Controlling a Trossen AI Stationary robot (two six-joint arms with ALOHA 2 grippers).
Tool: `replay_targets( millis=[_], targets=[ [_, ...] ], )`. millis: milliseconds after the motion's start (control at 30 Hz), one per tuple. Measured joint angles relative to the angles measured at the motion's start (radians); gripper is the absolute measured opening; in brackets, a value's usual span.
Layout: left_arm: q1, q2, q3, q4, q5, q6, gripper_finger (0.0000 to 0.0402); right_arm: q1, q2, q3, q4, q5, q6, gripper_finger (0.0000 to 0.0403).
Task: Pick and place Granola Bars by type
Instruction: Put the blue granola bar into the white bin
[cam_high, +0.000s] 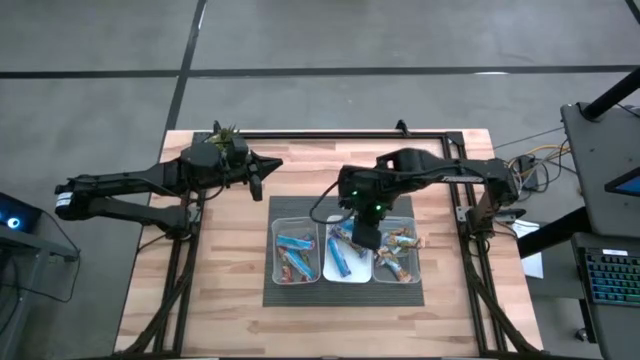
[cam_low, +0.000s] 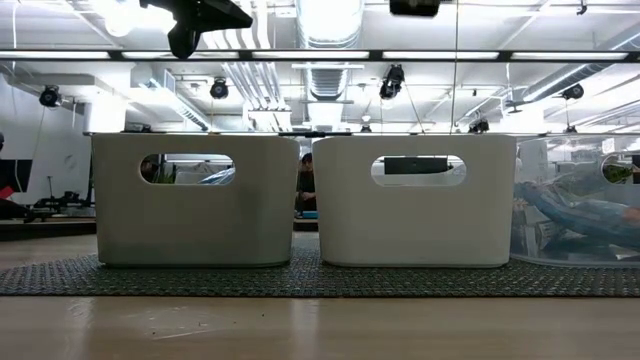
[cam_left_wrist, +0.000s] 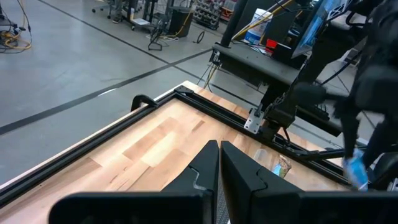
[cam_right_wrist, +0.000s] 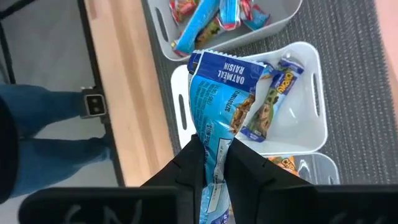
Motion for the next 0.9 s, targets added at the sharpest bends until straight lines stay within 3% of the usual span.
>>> replay_targets(
  millis=[500, 900],
  targets=[
    [0.0, 0.0, 0.0, 0.0, 0.0, 0.001, 0.0, -0.024, 0.001, -0.369, 0.321, -0.004, 0.055, 0.0046],
    [0.0, 0.0, 0.0, 0.0, 0.0, 0.004, 0.0, -0.055, 0.002, -0.487, 0.448, -0.006, 0.195, 0.0046]
  ],
)
